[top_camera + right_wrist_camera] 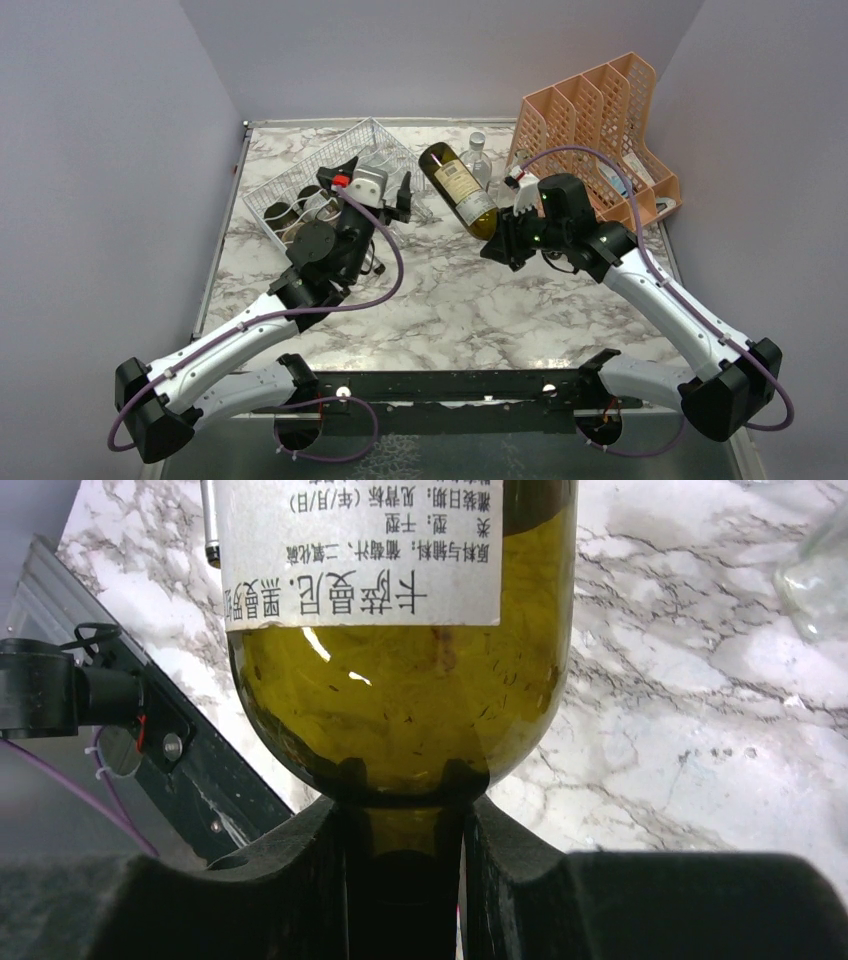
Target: Put the wine bottle on the wine rack
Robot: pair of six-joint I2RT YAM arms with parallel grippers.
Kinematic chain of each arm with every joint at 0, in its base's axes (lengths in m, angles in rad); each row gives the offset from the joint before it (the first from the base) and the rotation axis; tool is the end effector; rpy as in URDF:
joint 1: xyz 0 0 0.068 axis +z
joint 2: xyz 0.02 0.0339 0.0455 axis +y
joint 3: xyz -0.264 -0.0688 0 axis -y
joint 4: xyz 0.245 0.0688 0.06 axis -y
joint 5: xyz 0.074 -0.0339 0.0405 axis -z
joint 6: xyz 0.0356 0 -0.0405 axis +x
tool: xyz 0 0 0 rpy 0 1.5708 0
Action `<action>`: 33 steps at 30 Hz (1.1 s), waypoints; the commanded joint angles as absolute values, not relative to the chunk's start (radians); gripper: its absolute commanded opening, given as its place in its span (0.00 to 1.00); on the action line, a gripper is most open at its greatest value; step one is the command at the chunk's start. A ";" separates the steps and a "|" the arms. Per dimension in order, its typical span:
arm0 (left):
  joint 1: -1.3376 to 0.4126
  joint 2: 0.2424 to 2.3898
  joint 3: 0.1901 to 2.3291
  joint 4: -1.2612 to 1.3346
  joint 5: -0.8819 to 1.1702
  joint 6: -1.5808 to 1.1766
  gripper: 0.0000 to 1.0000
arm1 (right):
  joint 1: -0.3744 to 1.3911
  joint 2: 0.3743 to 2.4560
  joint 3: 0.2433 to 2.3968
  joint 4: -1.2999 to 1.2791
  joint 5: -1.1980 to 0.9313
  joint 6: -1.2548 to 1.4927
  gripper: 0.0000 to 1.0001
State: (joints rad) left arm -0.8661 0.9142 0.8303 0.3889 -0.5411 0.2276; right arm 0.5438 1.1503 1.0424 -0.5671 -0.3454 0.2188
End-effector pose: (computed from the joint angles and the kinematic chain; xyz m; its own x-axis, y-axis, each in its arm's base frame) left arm 0.1485 -0.1464 0.3933 0.2650 -0.0131 -0.9641 0.2822 0.9572 0.0645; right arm 0.2044 0.1377 0.3206 -0.6768 -0.1705 -0.7162 -0.5800 0.7227 0.3760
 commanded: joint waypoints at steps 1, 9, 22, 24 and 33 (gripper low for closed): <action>-0.867 0.870 0.910 0.196 -0.617 0.060 0.99 | 0.545 1.196 1.119 -0.321 -0.425 0.215 0.01; -0.866 0.849 1.027 -0.001 -0.620 -0.010 0.99 | 0.582 1.411 1.247 -0.247 -0.364 0.210 0.01; -0.867 0.788 1.060 -0.088 -0.588 -0.008 0.99 | 0.664 1.758 1.598 -0.277 -0.250 0.193 0.01; -0.868 0.780 1.058 -0.091 -0.587 -0.008 0.99 | 0.666 1.797 1.645 -0.296 -0.234 0.183 0.01; -0.867 0.763 1.054 -0.082 -0.583 -0.005 0.99 | 0.666 1.985 1.876 -0.436 -0.183 0.094 0.01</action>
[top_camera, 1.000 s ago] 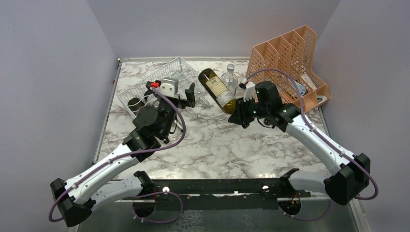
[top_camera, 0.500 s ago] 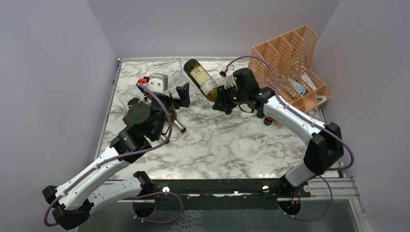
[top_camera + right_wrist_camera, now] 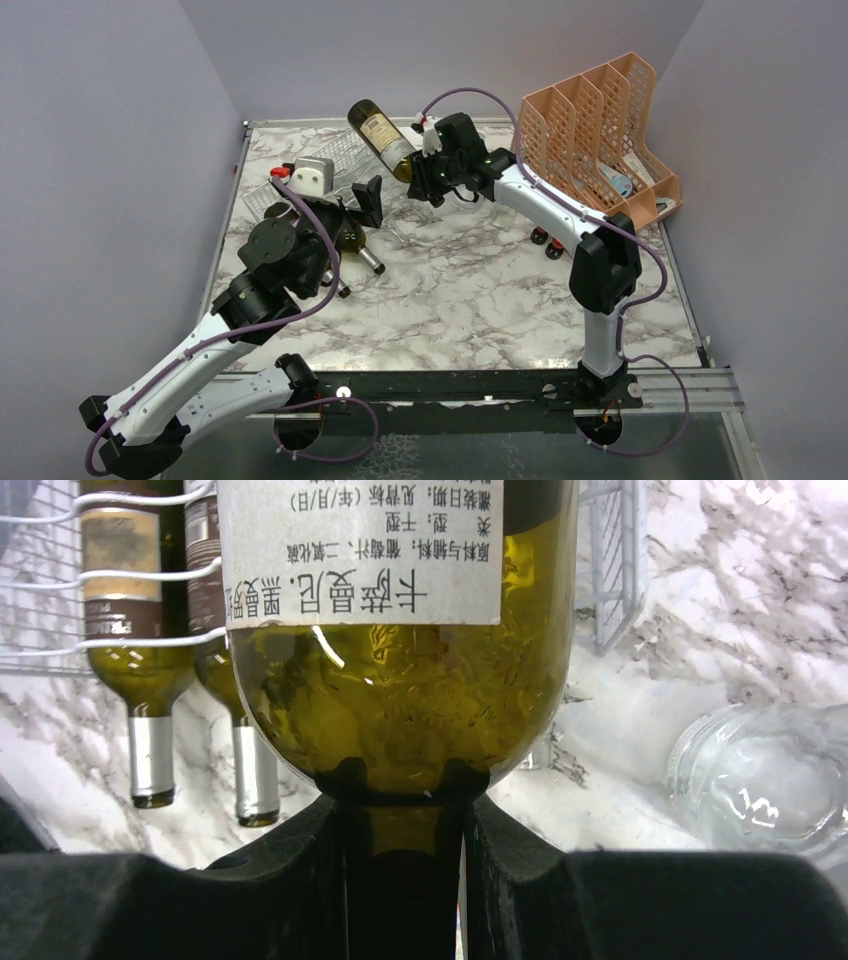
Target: Put the wine bottle on the wine rack
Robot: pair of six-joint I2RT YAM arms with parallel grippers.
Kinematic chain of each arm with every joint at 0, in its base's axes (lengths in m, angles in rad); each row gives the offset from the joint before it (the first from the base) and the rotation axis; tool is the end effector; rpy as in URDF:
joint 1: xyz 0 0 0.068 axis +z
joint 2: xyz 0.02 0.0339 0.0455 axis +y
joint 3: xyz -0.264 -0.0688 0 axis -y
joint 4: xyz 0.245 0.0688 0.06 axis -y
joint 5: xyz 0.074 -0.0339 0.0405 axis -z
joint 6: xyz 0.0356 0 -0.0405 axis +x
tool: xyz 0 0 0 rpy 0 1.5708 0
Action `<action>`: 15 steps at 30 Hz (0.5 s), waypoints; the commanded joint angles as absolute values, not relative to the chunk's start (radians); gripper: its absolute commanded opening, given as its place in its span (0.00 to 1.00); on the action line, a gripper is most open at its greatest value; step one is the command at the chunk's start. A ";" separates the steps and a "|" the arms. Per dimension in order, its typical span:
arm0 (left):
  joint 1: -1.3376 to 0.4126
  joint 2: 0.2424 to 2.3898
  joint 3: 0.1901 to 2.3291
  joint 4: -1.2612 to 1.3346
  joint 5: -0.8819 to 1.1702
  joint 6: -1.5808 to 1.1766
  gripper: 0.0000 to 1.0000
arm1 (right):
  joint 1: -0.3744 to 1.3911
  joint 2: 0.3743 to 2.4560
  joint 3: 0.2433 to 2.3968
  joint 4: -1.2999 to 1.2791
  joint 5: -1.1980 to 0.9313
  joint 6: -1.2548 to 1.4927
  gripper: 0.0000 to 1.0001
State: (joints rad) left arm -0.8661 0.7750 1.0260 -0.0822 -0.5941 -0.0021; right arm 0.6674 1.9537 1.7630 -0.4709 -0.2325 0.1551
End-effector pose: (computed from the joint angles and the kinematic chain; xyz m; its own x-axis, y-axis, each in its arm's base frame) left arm 0.1161 -0.1058 0.4346 0.1083 -0.1300 -0.9856 0.2740 0.9569 -0.0961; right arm 0.3533 0.2889 0.3041 -0.5919 -0.2750 -0.7577 -0.6616 0.7027 0.2617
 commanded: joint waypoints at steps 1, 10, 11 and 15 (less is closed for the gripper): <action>-0.867 0.764 1.057 -0.086 -0.584 -0.003 0.99 | 0.666 1.998 1.894 -0.448 -0.175 0.089 0.01; -0.867 0.769 1.053 -0.082 -0.589 0.004 0.99 | 0.668 2.094 1.967 -0.502 -0.136 0.057 0.10; -0.867 0.771 1.054 -0.081 -0.589 0.006 0.99 | 0.668 2.103 1.977 -0.506 -0.136 0.047 0.12; -0.867 0.775 1.056 -0.080 -0.582 0.008 0.99 | 0.669 2.143 2.021 -0.544 -0.112 0.025 0.17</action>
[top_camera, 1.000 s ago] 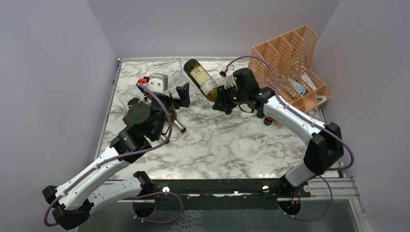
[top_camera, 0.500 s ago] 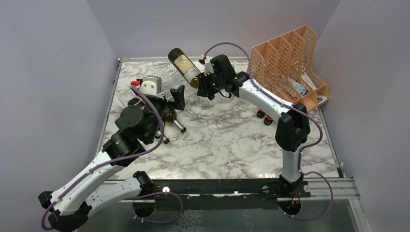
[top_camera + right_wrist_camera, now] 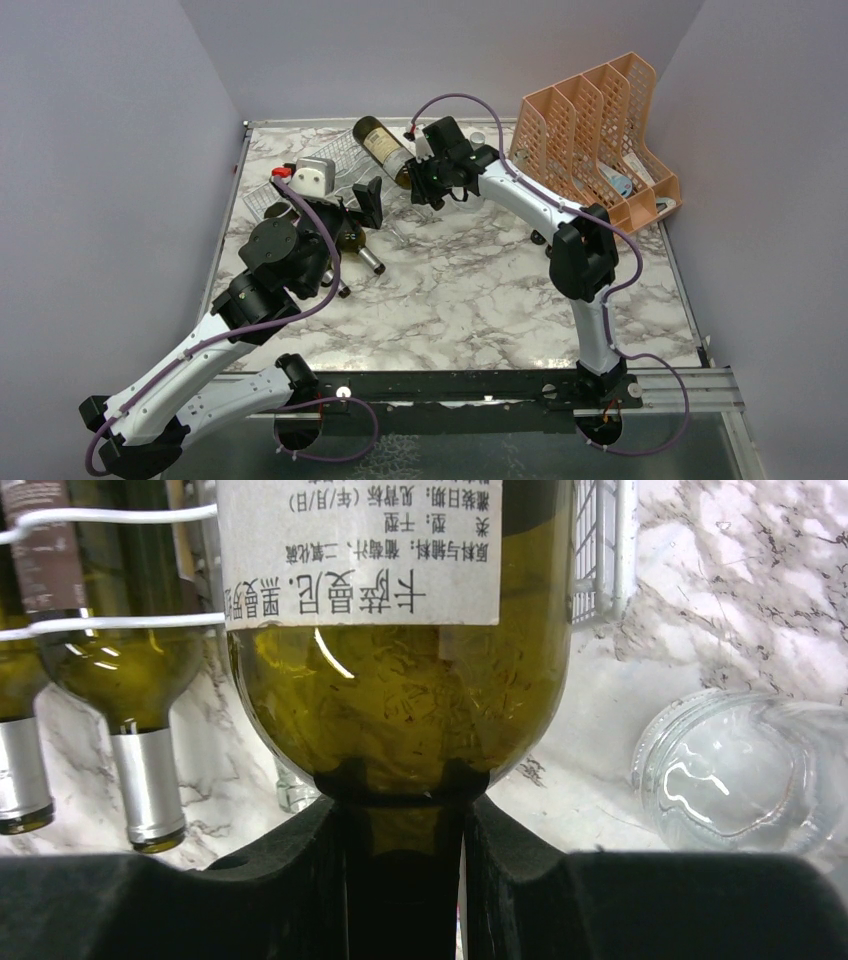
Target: Put the wine bottle on the wine rack
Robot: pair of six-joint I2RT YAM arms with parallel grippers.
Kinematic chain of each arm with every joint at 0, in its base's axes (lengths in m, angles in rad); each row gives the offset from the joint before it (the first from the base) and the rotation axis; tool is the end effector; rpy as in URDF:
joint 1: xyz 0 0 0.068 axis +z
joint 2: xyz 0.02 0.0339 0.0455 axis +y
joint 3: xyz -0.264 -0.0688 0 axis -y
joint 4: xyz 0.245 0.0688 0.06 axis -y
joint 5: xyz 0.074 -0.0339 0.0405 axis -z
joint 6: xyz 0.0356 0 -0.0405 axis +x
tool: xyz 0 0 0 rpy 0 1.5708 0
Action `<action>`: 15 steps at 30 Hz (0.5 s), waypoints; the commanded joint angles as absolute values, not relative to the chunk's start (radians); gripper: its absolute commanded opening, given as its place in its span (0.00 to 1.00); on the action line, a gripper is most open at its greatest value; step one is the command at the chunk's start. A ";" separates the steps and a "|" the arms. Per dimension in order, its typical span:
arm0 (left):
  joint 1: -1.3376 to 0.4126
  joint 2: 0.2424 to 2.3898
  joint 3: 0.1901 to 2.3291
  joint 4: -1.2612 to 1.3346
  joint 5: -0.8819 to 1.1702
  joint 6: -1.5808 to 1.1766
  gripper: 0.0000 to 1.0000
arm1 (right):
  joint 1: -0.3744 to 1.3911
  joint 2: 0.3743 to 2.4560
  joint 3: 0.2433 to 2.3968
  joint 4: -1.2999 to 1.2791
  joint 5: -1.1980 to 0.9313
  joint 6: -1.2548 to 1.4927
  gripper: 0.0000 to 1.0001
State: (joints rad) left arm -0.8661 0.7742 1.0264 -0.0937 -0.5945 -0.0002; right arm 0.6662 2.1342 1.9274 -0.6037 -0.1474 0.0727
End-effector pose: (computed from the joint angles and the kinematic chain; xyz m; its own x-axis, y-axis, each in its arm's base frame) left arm 0.1161 -0.1057 0.4336 0.1022 -0.1204 -0.9874 0.2728 0.9580 -0.0886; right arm 0.3807 0.3059 0.2660 -0.6184 -0.3947 -0.6796 -0.6477 0.7457 0.1562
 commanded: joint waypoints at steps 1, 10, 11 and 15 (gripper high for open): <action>-0.867 0.775 1.054 -0.080 -0.582 0.011 0.99 | 0.669 2.150 2.030 -0.548 -0.103 0.023 0.17; -0.867 0.768 1.052 -0.085 -0.568 0.012 0.99 | 0.670 2.178 2.042 -0.559 -0.073 0.009 0.37; -0.867 0.765 1.050 -0.082 -0.564 0.012 0.99 | 0.669 2.178 2.042 -0.557 -0.068 0.010 0.39; -0.867 0.758 1.046 -0.076 -0.552 0.010 0.99 | 0.670 2.183 2.051 -0.548 -0.056 0.013 0.42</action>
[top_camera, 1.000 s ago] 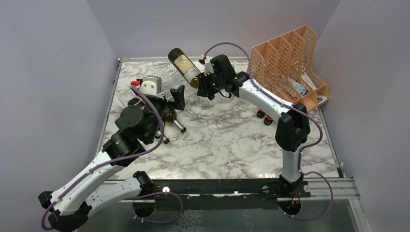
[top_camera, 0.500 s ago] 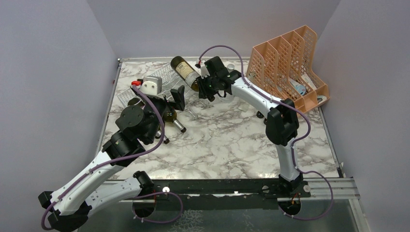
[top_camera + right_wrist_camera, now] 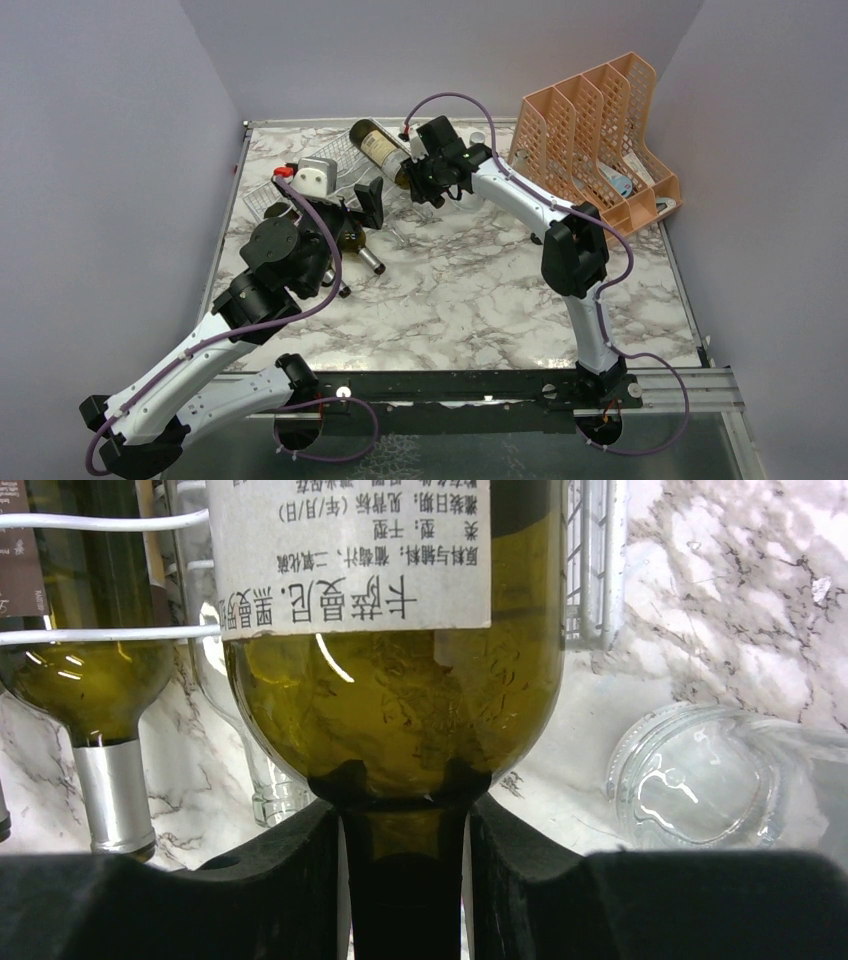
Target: Put the wine bottle on the wine rack
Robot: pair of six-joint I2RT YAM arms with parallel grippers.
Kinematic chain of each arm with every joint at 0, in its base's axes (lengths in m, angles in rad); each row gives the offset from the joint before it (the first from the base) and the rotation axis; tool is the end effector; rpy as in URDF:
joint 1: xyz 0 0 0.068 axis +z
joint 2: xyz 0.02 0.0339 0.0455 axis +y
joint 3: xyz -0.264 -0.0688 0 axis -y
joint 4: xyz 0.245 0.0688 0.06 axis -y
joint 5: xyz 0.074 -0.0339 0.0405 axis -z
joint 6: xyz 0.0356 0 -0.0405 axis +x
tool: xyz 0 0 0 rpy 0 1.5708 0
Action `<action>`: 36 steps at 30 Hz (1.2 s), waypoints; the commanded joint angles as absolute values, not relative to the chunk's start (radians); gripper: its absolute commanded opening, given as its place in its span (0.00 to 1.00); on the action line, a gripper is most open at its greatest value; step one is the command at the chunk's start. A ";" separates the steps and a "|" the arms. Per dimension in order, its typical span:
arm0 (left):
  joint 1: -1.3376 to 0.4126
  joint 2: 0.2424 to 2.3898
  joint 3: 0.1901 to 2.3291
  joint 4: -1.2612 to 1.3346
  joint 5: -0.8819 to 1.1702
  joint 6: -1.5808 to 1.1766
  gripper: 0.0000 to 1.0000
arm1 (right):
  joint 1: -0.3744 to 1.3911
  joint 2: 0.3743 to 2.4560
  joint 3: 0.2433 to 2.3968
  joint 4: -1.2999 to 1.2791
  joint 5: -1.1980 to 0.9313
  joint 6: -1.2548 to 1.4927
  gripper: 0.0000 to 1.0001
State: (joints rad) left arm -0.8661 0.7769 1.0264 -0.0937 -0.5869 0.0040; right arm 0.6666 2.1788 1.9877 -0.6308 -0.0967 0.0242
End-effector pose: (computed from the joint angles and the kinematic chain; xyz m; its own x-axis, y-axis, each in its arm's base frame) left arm 0.1165 -0.1066 0.4333 0.1016 -0.1144 -0.9882 0.2795 0.9566 -0.0820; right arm 0.3887 0.3102 0.2624 -0.5916 -0.4348 -0.6789 -0.6530 0.7524 0.0872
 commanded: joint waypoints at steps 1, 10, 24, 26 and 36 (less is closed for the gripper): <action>-0.867 0.757 1.046 -0.077 -0.552 0.009 0.99 | 0.669 2.183 2.055 -0.546 -0.054 0.014 0.43; -0.867 0.755 1.043 -0.089 -0.547 0.008 0.99 | 0.670 2.193 2.072 -0.522 -0.049 0.054 0.44; -0.867 0.744 1.039 -0.092 -0.543 0.005 0.99 | 0.670 2.072 2.004 -0.482 -0.010 0.082 0.59; -0.867 0.744 1.039 -0.092 -0.541 0.002 0.99 | 0.669 2.033 1.980 -0.466 0.003 0.087 0.61; -0.867 0.741 1.034 -0.079 -0.508 -0.012 0.99 | 0.669 1.725 1.686 -0.311 0.189 0.091 0.68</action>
State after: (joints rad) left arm -0.8661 0.7551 1.0264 -0.0998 -0.5507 0.0006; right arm 0.6678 1.8652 1.8145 -0.4294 0.0528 0.0856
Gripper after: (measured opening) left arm 0.989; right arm 0.667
